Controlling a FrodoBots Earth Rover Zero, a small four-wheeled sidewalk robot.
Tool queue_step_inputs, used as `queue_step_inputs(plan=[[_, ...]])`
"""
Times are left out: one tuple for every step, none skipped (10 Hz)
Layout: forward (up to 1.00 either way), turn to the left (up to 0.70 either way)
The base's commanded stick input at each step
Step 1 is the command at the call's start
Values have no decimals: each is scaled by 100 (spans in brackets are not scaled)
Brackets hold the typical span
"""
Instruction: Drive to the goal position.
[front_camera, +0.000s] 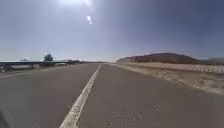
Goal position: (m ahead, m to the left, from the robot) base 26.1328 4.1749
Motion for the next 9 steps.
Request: queue_step_inputs(plan=[[100, 0], [100, 0], [100, 0], [100, 0], [100, 0], [100, 1], [100, 14], [100, 27], [100, 15]])
